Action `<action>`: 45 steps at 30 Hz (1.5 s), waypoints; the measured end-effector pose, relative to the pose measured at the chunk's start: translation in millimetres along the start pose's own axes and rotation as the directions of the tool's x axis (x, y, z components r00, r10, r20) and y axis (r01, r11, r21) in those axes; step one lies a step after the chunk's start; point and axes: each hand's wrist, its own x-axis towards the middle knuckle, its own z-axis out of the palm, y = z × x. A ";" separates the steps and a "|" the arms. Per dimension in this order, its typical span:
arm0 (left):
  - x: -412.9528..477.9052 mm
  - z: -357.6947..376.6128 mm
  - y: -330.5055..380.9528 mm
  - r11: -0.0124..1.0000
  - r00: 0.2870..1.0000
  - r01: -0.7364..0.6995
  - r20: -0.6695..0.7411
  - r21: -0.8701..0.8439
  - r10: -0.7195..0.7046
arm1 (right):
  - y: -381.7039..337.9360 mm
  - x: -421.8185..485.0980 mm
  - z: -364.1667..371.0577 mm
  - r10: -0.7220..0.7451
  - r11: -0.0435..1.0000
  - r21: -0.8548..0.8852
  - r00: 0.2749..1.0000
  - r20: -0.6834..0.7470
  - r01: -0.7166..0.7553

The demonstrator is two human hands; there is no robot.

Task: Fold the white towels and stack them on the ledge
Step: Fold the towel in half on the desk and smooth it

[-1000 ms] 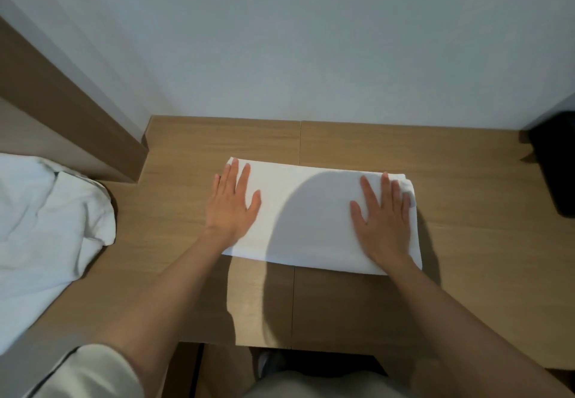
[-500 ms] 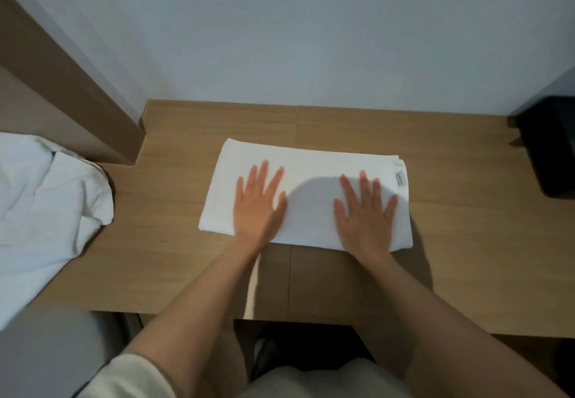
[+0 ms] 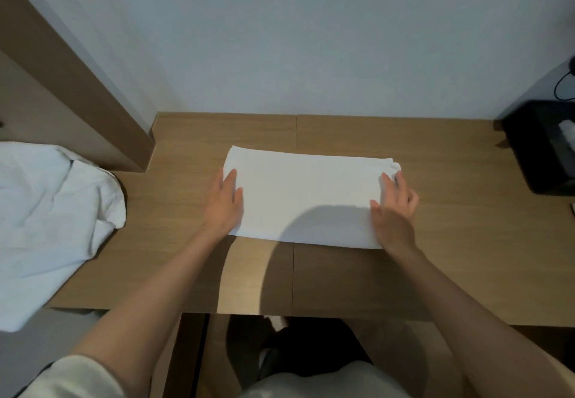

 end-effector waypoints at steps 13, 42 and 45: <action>25.8 1.5 -2.8 0.984 0.985 0.128 -0.102 -0.124 -0.141 | -3.5 17.2 1.9 0.269 0.958 0.093 0.962 0.042 -0.272; -92.7 -119.8 -58.4 0.852 0.872 0.016 -0.409 -0.524 -0.268 | -121.0 -52.9 -73.6 -0.201 0.929 0.293 0.972 -0.121 0.228; -117.7 -130.0 -81.7 0.843 0.834 0.056 -0.439 -0.535 -0.334 | -137.6 -65.0 -64.8 -0.255 0.908 0.315 0.961 -0.106 0.275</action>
